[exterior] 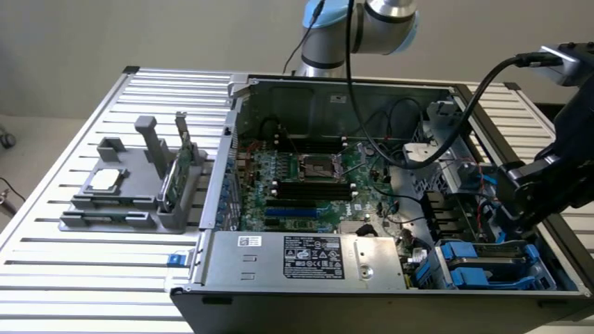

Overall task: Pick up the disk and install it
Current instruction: 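Insert the disk into the insertion slot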

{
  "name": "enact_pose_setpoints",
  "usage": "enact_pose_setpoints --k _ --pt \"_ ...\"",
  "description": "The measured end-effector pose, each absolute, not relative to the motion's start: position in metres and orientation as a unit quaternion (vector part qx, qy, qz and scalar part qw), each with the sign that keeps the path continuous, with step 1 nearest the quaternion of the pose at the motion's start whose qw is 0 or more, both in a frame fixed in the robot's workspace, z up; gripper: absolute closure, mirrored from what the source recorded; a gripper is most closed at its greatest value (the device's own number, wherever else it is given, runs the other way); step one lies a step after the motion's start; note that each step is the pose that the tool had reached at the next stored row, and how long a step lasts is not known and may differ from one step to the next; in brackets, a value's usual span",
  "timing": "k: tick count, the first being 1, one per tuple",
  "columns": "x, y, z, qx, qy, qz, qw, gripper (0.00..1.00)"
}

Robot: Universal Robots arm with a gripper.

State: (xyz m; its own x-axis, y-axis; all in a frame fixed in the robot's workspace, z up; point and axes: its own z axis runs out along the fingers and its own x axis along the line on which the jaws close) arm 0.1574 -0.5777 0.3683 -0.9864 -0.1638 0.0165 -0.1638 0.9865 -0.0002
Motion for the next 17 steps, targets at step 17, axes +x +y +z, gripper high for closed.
enact_pose_setpoints --k 17 --pt "0.157 -0.578 0.382 -0.024 -1.000 0.001 0.008 0.69"
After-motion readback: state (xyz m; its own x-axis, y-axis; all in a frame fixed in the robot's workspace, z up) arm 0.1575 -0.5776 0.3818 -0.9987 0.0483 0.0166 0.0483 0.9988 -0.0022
